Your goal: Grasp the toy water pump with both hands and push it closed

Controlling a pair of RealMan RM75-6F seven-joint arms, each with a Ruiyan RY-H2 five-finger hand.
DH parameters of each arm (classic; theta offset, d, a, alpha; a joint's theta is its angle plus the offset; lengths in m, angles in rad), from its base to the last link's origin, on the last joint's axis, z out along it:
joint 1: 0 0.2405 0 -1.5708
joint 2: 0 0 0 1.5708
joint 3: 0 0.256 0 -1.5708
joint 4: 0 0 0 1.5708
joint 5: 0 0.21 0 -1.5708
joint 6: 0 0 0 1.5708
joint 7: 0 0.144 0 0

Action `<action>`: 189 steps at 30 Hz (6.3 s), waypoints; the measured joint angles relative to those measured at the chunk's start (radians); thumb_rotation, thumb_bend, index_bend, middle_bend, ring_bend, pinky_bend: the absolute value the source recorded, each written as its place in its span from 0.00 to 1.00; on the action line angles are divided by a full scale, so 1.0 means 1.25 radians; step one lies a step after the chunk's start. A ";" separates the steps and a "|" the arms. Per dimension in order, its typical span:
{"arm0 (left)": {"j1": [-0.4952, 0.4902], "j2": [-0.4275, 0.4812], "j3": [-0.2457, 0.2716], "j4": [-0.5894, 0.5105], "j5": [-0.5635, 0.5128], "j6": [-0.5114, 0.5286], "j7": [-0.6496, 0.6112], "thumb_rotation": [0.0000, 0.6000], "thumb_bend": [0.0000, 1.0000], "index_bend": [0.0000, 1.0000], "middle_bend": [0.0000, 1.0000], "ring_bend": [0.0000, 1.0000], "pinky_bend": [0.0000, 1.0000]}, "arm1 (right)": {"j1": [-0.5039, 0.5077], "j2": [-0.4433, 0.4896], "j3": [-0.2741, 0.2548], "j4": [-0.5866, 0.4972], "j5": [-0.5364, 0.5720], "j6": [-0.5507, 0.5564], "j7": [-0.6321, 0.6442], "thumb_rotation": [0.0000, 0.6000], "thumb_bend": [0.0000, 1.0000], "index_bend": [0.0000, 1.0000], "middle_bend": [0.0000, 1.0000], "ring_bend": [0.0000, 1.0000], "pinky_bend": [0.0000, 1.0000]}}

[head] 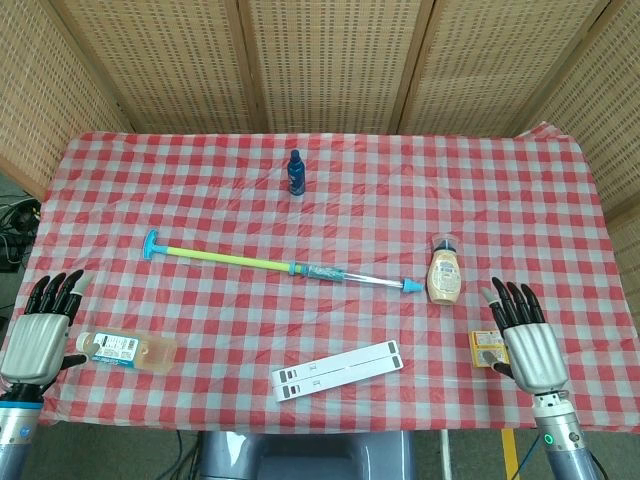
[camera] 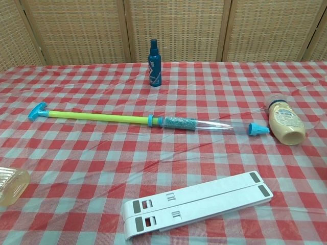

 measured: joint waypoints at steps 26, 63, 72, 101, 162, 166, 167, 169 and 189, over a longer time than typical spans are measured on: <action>-0.011 0.004 -0.034 -0.007 -0.021 -0.025 0.007 1.00 0.11 0.00 0.00 0.00 0.00 | -0.002 0.003 0.015 -0.005 0.013 -0.011 0.011 1.00 0.18 0.00 0.00 0.00 0.00; -0.475 -0.141 -0.183 0.327 -0.533 -0.557 0.227 1.00 0.31 0.43 0.80 0.66 0.56 | 0.018 -0.003 0.058 0.042 0.097 -0.065 0.045 1.00 0.18 0.00 0.00 0.00 0.00; -0.518 -0.194 -0.153 0.417 -0.573 -0.600 0.242 1.00 0.31 0.41 0.80 0.66 0.56 | 0.022 -0.008 0.062 0.053 0.115 -0.079 0.047 1.00 0.18 0.00 0.00 0.00 0.00; -0.576 -0.338 -0.104 0.665 -0.564 -0.701 0.171 1.00 0.32 0.48 0.80 0.66 0.56 | 0.026 -0.019 0.067 0.075 0.135 -0.091 0.062 1.00 0.18 0.00 0.00 0.00 0.00; -0.516 -0.110 -0.169 0.163 -0.666 -0.394 0.247 1.00 0.66 0.83 0.89 0.75 0.61 | 0.045 0.031 0.095 -0.028 0.100 -0.058 0.082 1.00 0.18 0.18 0.14 0.12 0.01; -0.521 -0.092 -0.179 0.100 -0.699 -0.346 0.281 1.00 0.66 0.84 0.90 0.75 0.62 | 0.058 0.053 0.116 -0.090 0.118 -0.068 0.037 1.00 0.22 0.26 0.39 0.38 0.18; -0.522 -0.090 -0.181 0.093 -0.702 -0.340 0.284 1.00 0.66 0.84 0.90 0.76 0.63 | 0.063 0.058 0.124 -0.110 0.124 -0.069 0.019 1.00 0.24 0.26 0.43 0.42 0.21; -0.525 -0.084 -0.186 0.071 -0.715 -0.327 0.293 1.00 0.66 0.84 0.90 0.76 0.63 | 0.074 0.062 0.139 -0.137 0.131 -0.071 -0.012 1.00 0.27 0.26 0.48 0.48 0.25; -0.540 -0.020 -0.201 -0.037 -0.780 -0.282 0.313 1.00 0.67 0.85 0.90 0.76 0.64 | 0.208 -0.006 0.214 -0.263 0.323 -0.142 -0.294 1.00 0.40 0.37 0.94 0.91 0.42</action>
